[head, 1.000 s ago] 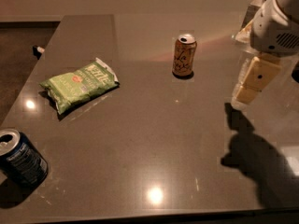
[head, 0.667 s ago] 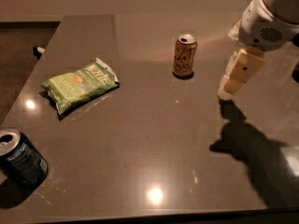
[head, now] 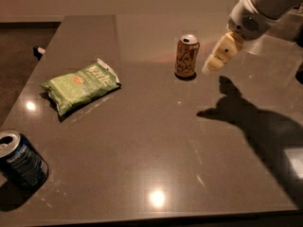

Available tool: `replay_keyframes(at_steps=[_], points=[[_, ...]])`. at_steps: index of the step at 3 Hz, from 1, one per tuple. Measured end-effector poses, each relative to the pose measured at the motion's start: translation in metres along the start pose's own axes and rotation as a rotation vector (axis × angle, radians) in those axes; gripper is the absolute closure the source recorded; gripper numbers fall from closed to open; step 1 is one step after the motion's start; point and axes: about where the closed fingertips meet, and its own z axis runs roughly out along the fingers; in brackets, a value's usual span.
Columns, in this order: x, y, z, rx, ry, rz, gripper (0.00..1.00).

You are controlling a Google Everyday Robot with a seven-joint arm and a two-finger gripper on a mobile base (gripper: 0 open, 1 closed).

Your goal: Move orange can near pepsi can

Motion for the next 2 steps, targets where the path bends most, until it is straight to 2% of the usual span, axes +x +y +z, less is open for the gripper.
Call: replay_keyframes(at_steps=[2], points=[[-0.027, -0.023, 0.033, -0.01, -0.054, 0.056, 0.0]])
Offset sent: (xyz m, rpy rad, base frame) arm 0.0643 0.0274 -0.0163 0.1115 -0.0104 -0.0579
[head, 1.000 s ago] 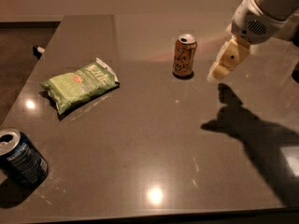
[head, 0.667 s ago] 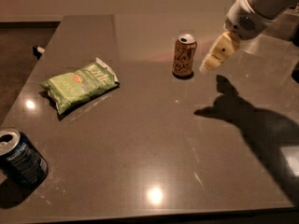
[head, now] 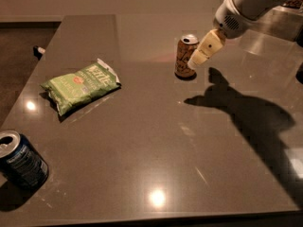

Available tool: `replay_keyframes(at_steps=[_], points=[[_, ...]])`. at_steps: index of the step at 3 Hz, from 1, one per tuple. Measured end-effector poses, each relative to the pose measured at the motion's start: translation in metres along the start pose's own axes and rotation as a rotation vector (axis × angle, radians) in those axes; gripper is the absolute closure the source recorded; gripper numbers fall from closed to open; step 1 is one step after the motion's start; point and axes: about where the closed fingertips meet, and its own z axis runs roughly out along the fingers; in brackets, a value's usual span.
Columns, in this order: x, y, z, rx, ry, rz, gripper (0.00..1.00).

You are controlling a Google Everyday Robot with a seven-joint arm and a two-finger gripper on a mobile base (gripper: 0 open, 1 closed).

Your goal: Move orange can near pepsi can

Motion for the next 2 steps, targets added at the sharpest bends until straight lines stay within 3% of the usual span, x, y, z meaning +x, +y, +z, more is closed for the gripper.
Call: replay_keyframes(at_steps=[2], points=[[-0.03, -0.003, 0.035, -0.038, -0.063, 0.011, 0.0]])
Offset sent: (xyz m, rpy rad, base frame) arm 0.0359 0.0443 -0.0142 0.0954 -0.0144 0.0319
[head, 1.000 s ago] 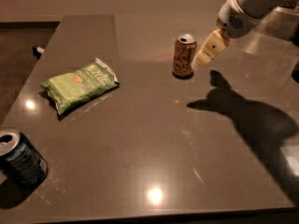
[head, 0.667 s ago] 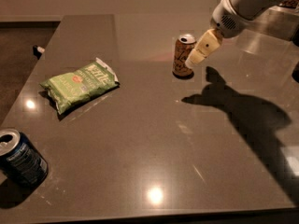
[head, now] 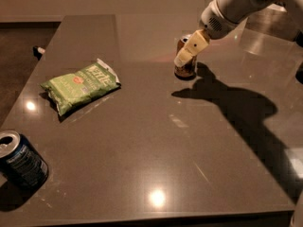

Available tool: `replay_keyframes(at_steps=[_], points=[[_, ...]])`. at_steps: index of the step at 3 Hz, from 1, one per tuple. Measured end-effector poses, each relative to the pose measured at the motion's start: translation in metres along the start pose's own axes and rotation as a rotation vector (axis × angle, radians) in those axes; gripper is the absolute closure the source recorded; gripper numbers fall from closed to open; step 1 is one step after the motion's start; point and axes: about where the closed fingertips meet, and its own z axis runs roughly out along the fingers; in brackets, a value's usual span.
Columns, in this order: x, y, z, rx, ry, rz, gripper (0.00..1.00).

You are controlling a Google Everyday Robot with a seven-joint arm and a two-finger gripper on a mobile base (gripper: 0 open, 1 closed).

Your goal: Move orange can near pepsi can

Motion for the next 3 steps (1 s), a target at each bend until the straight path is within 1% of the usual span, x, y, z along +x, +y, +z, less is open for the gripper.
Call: replay_keyframes(at_steps=[1, 2, 3], points=[[-0.005, -0.004, 0.007, -0.003, -0.014, 0.006, 0.0], [-0.002, -0.006, 0.007, -0.003, -0.014, 0.014, 0.02], [0.005, -0.01, 0.007, -0.003, -0.013, 0.034, 0.15]])
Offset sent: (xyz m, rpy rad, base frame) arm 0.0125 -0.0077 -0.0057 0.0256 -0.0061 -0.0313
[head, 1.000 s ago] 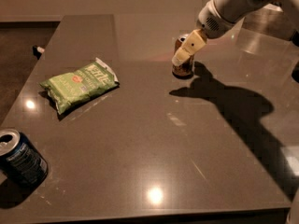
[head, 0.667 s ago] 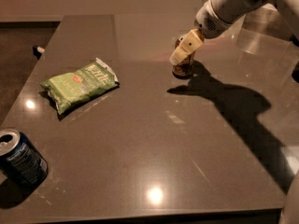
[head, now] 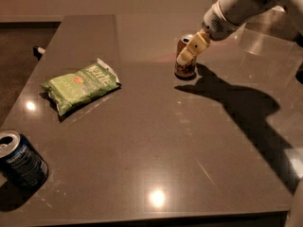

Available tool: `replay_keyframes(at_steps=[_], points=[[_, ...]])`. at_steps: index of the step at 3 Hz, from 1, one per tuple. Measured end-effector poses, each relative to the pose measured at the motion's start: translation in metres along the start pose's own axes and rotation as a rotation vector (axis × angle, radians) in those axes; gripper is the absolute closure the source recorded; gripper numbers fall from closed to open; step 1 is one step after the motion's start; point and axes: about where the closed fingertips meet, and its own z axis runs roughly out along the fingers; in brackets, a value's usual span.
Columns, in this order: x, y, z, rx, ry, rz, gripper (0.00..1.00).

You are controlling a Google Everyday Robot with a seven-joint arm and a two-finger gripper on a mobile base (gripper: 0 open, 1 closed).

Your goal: Move orange can near pepsi can

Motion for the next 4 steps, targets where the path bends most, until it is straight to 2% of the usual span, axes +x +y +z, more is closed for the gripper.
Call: replay_keyframes(at_steps=[1, 3, 4], points=[[-0.006, 0.008, 0.007, -0.035, -0.01, -0.008, 0.33], [-0.028, 0.03, 0.006, -0.087, -0.034, -0.053, 0.79], [-0.051, 0.067, -0.001, -0.133, -0.054, -0.136, 1.0]])
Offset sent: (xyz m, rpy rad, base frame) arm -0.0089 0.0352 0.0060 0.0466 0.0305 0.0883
